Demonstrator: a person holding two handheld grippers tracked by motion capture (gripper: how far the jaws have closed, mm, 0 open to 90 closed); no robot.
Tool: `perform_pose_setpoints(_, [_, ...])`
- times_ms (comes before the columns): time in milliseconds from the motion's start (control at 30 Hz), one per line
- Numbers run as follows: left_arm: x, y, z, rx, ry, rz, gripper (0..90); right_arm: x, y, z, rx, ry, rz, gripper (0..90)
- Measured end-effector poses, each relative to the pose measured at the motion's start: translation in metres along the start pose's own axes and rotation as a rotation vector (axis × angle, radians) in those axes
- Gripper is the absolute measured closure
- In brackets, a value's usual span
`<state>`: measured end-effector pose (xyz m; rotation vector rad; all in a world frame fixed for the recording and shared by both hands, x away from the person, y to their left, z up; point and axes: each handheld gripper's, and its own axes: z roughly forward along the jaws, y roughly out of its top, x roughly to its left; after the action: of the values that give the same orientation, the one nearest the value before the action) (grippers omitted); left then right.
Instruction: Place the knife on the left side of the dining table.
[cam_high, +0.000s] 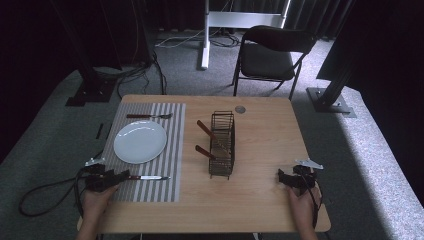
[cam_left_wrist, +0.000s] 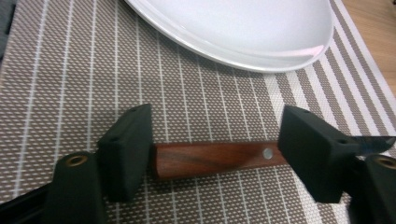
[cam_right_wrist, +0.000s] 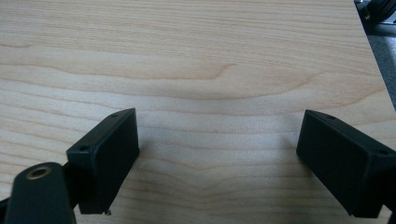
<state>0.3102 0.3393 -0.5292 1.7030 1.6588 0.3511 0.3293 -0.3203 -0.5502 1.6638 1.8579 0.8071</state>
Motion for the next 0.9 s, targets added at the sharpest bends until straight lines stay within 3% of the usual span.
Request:
perform_pose_setpoints(133, [-0.002,0.0,-0.006,-0.026,0.042,0.02,18.4,0.0,0.0,0.0,0.0,0.0,0.0,12.2])
perform_pose_setpoints(367, [-0.019,-0.012,-0.018,-0.056,0.086,0.122,10.5,0.0,0.0,0.0,0.0,0.0,0.0,12.2])
perform_pose_setpoints(500, [-0.026,-0.016,-0.024,-0.066,0.084,0.133,7.5,0.0,0.0,0.0,0.0,0.0,0.0,12.2])
perform_pose_setpoints(533, [-0.03,-0.02,-0.026,-0.061,0.093,0.143,7.5,0.0,0.0,0.0,0.0,0.0,0.0,12.2])
perform_pose_setpoints(567, [-0.033,-0.023,-0.027,-0.064,0.109,0.148,0.0,0.0,0.0,0.0,0.0,0.0,0.0,12.2])
perform_pose_setpoints(633, [-0.037,-0.028,-0.027,-0.065,0.135,0.17,0.0,0.0,0.0,0.0,0.0,0.0,0.0,12.2])
perform_pose_setpoints(733, [-0.042,-0.035,-0.027,-0.067,0.209,0.183,0.0,0.0,0.0,0.0,0.0,0.0,0.0,12.2])
perform_pose_setpoints(900, [-0.047,-0.045,-0.026,-0.059,0.219,0.197,0.0,0.0,0.0,0.0,0.0,0.0,0.001,12.3])
